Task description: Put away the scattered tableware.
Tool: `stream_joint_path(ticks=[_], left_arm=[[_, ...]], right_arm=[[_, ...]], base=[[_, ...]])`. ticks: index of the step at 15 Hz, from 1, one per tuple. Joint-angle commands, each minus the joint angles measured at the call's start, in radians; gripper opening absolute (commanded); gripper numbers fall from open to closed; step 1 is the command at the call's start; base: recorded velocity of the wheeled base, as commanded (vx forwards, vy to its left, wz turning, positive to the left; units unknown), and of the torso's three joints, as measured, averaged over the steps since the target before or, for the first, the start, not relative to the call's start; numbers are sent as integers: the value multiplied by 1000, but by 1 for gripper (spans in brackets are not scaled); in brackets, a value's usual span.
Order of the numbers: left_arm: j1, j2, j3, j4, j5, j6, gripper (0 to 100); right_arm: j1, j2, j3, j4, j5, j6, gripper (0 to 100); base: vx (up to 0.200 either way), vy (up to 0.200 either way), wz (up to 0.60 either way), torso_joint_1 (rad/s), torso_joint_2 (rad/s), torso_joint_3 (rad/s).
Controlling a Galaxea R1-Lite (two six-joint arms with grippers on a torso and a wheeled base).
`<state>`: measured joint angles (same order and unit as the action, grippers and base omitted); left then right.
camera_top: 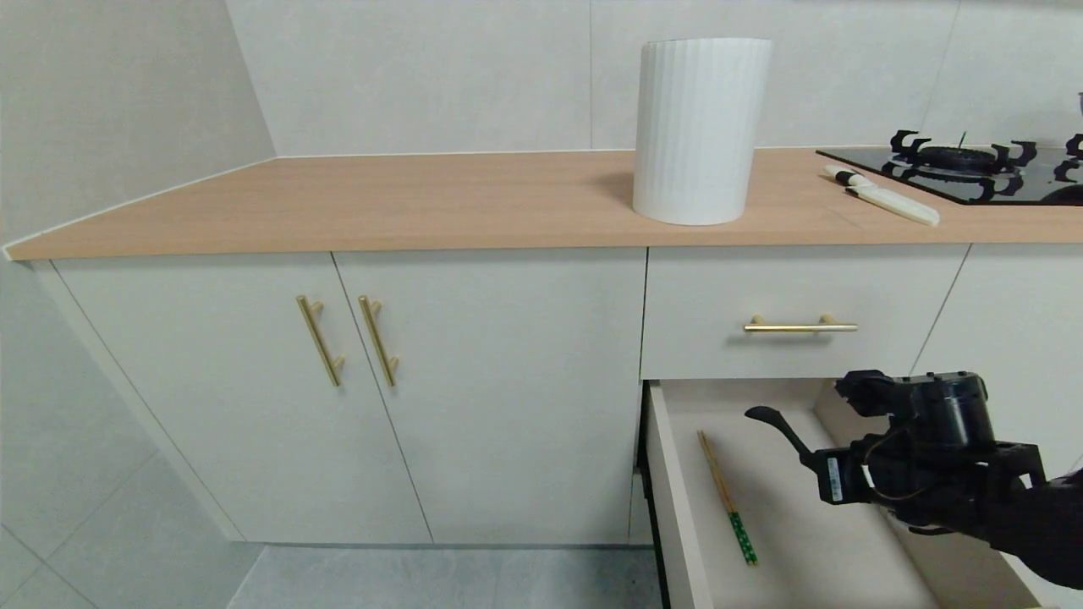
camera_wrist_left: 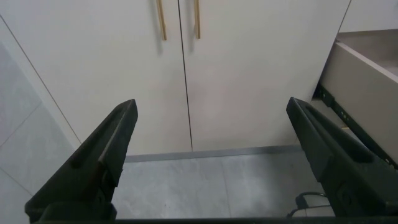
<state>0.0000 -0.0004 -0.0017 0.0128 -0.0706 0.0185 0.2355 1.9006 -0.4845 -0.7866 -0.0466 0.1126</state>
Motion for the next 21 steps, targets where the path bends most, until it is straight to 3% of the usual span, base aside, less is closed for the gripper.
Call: stream_joint_path(ticks=[1, 4, 12, 21], left_arm=[[0, 0, 0, 0, 0, 0, 100], [0, 0, 0, 0, 0, 0, 100], [0, 0, 0, 0, 0, 0, 100], [0, 0, 0, 0, 0, 0, 100]], right_arm=[[4, 196, -29, -114, -88, 53, 0], [1, 334, -43, -223, -125, 55, 0], [2, 503, -91, -234, -184, 49, 0], [1, 514, -102, -232, -187, 49, 0]], base=[[0, 0, 0, 0, 0, 0], [0, 0, 0, 0, 0, 0], [0, 0, 0, 0, 0, 0], [0, 0, 0, 0, 0, 0]])
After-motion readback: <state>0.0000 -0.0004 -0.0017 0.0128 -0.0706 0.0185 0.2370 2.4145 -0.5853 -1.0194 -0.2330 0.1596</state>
